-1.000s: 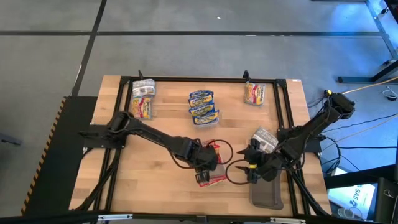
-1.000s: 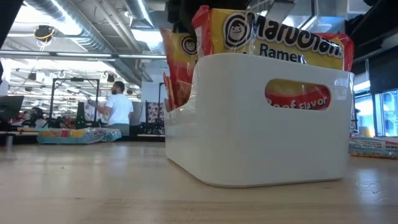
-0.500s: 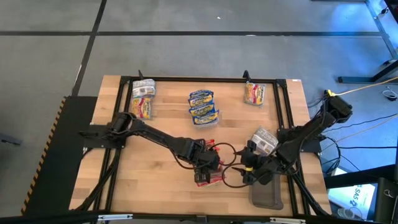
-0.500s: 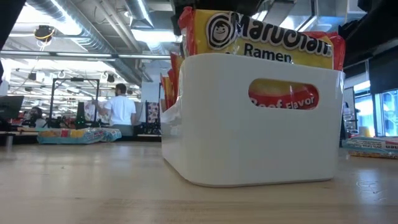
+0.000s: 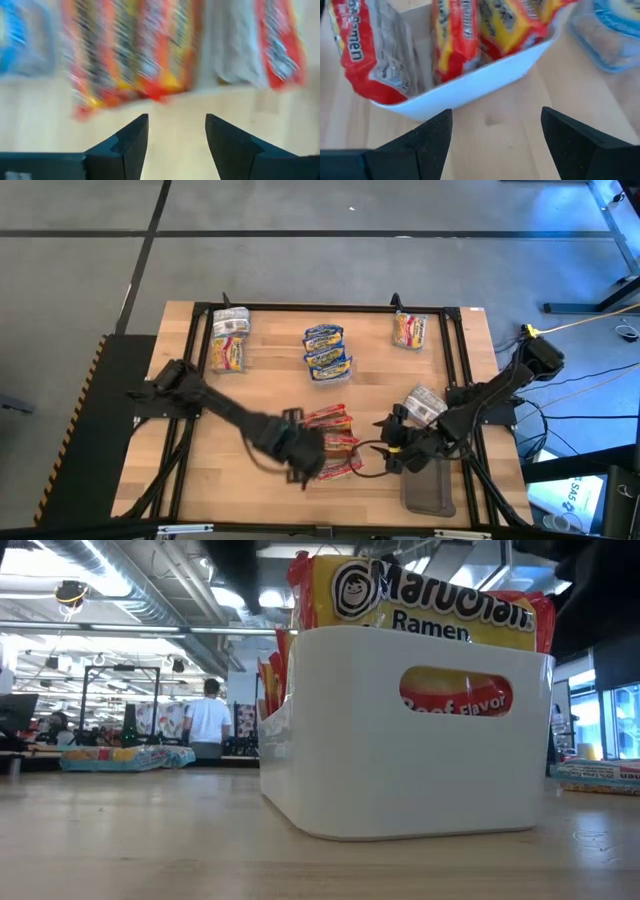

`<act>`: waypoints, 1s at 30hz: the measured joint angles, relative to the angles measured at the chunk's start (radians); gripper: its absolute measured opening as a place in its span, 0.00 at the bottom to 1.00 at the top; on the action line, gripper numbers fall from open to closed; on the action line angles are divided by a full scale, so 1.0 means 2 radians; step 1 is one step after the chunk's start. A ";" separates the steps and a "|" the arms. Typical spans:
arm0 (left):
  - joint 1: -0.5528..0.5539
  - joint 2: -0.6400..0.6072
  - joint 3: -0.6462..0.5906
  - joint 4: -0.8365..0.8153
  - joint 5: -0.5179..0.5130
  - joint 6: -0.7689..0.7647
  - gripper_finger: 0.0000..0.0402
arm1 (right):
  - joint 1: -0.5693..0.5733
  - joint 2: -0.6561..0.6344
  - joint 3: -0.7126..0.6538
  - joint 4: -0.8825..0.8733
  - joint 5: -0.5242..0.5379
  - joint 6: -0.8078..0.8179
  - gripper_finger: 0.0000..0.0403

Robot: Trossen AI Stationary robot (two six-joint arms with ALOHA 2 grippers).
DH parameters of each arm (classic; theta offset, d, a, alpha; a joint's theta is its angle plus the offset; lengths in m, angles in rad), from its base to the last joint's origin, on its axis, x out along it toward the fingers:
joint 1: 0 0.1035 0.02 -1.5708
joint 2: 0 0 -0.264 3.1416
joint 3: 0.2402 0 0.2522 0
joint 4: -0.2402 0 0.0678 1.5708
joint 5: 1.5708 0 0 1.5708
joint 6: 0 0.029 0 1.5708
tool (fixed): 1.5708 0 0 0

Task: Sort Maruchan noodles
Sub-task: Adjust the white bin

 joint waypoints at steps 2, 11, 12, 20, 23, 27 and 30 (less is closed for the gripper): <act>-0.020 0.001 -0.023 0.008 0.010 -0.036 0.47 | -0.009 0.012 0.000 0.009 -0.019 -0.017 0.69; -0.071 0.002 -0.180 0.180 -0.025 -0.178 0.47 | -0.052 0.074 0.000 0.085 -0.099 -0.086 0.51; -0.070 0.002 -0.197 0.202 -0.030 -0.188 0.47 | -0.055 0.079 0.000 0.090 -0.101 -0.088 0.48; -0.048 0.002 -0.251 0.265 -0.129 -0.223 0.47 | -0.056 0.088 0.000 0.122 -0.103 -0.088 0.31; -0.034 0.002 -0.251 0.271 -0.162 -0.222 0.47 | -0.056 0.088 0.000 0.130 -0.102 -0.088 0.29; -0.016 0.002 -0.251 0.267 -0.172 -0.210 0.47 | -0.056 0.088 0.000 0.142 -0.103 -0.088 0.29; -0.002 0.002 -0.251 0.254 -0.175 -0.210 0.47 | -0.056 0.088 0.000 0.144 -0.099 -0.088 0.29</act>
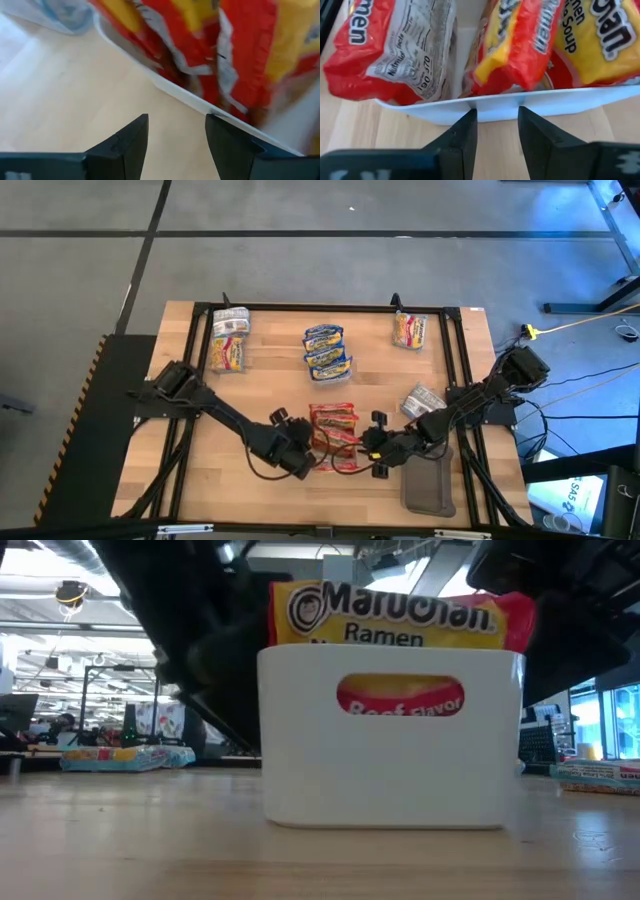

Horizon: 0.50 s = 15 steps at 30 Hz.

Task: Sort Maruchan noodles
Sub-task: Adjust the white bin

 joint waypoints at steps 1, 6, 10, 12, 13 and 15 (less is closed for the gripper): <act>0.004 0.000 0.000 -0.005 0.000 -0.001 0.47 | 0.000 0.000 0.000 0.000 0.001 0.000 0.29; 0.010 0.000 0.000 -0.028 0.020 -0.003 0.47 | 0.000 0.000 0.000 -0.002 0.015 0.000 0.29; 0.003 -0.003 0.000 -0.063 0.032 -0.017 0.47 | -0.002 -0.003 0.000 -0.005 0.016 -0.001 0.29; -0.004 -0.011 0.000 -0.078 0.033 -0.032 0.47 | -0.007 -0.007 0.000 -0.017 0.007 -0.001 0.29; -0.009 -0.017 0.000 -0.081 0.034 -0.037 0.47 | -0.008 -0.013 0.000 -0.028 -0.002 0.002 0.29; -0.024 -0.032 0.000 -0.082 0.035 -0.038 0.47 | -0.008 -0.033 0.010 -0.070 -0.013 0.014 0.29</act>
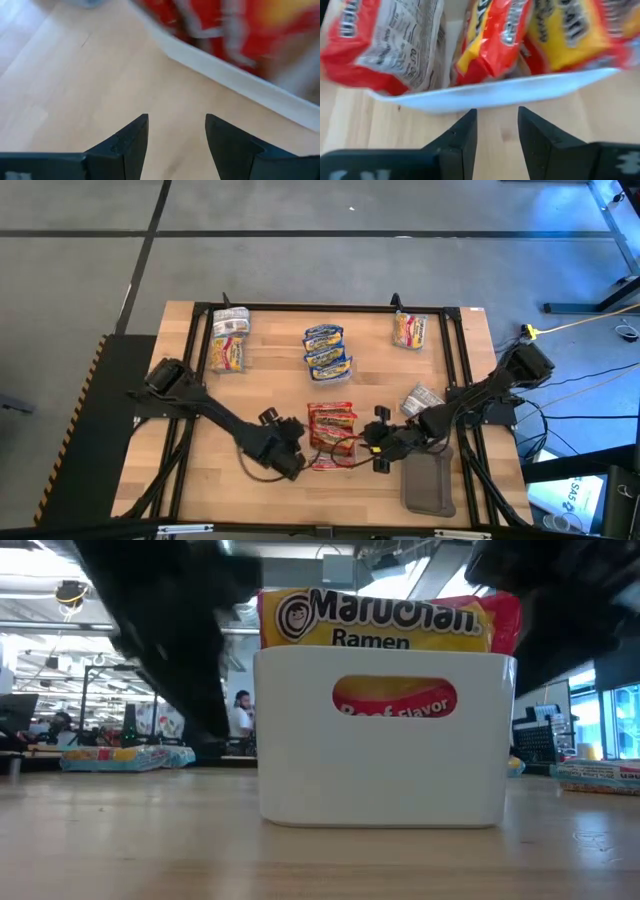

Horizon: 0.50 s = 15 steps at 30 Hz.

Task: Sort Maruchan noodles
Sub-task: Adjust the white bin, then put the light blue noodle pack into the black bin

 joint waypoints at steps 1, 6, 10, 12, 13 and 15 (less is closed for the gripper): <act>-0.008 -0.008 0.000 0.004 0.000 0.003 0.47 | 0.001 -0.013 0.009 -0.032 -0.001 0.008 0.29; -0.039 -0.036 0.000 0.040 0.009 0.036 0.47 | -0.001 -0.085 0.062 -0.231 -0.001 0.069 0.29; -0.053 -0.037 0.000 0.069 0.006 0.052 0.47 | -0.024 -0.126 0.075 -0.378 0.012 0.166 0.32; -0.058 -0.034 0.000 0.080 0.006 0.052 0.47 | -0.038 -0.133 0.072 -0.446 0.006 0.214 0.39; -0.060 -0.030 0.000 0.084 0.006 0.053 0.47 | -0.048 -0.135 0.067 -0.473 -0.002 0.233 0.43; -0.063 -0.025 0.000 0.089 0.006 0.058 0.47 | -0.069 -0.137 0.054 -0.503 -0.022 0.255 0.54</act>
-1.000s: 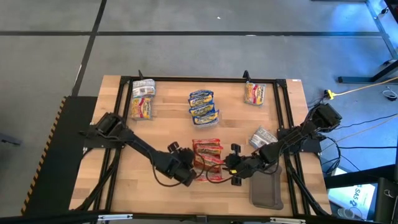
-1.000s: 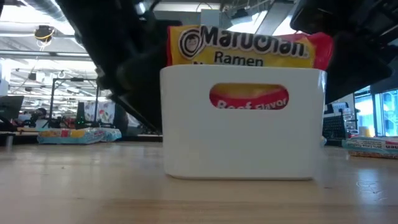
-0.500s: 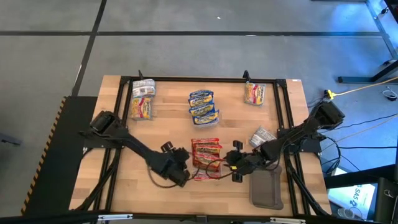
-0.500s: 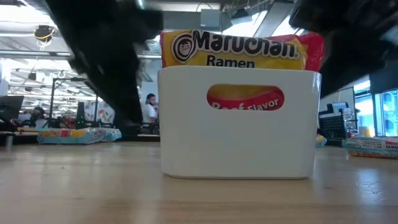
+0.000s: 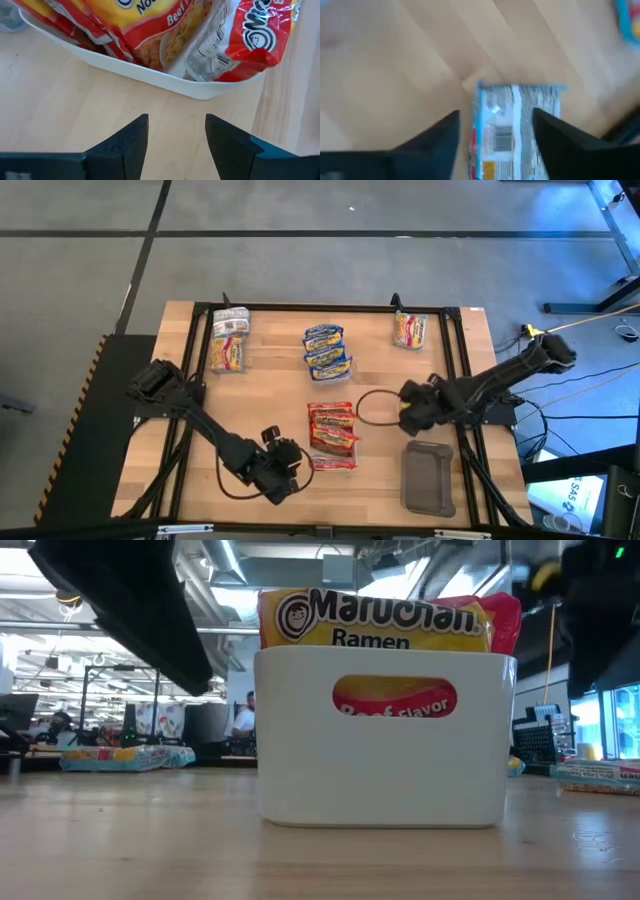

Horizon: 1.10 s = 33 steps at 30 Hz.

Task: Sort Maruchan noodles
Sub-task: Put the light blue noodle pack into the black bin

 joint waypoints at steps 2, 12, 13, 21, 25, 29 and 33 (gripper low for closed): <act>-0.002 -0.001 0.000 0.001 -0.001 0.004 0.47 | -0.021 0.001 -0.020 0.005 -0.026 0.009 0.66; -0.002 -0.001 0.000 0.003 -0.001 0.011 0.47 | -0.072 0.024 -0.100 0.123 -0.089 0.010 0.96; -0.002 -0.001 0.000 0.003 -0.002 0.015 0.47 | -0.072 0.028 -0.104 0.124 -0.091 0.013 0.95; -0.003 -0.001 0.000 0.007 -0.014 0.022 0.47 | -0.073 0.076 -0.115 0.116 -0.053 0.020 0.87; -0.003 -0.001 -0.001 0.007 -0.016 0.022 0.47 | -0.073 0.095 -0.117 0.114 -0.005 0.015 0.85; -0.005 -0.001 -0.001 0.007 -0.023 0.022 0.47 | -0.074 0.112 -0.117 0.112 0.027 0.005 0.79; -0.006 -0.001 -0.001 0.007 -0.028 0.022 0.47 | -0.073 0.130 -0.116 0.110 0.053 0.004 0.70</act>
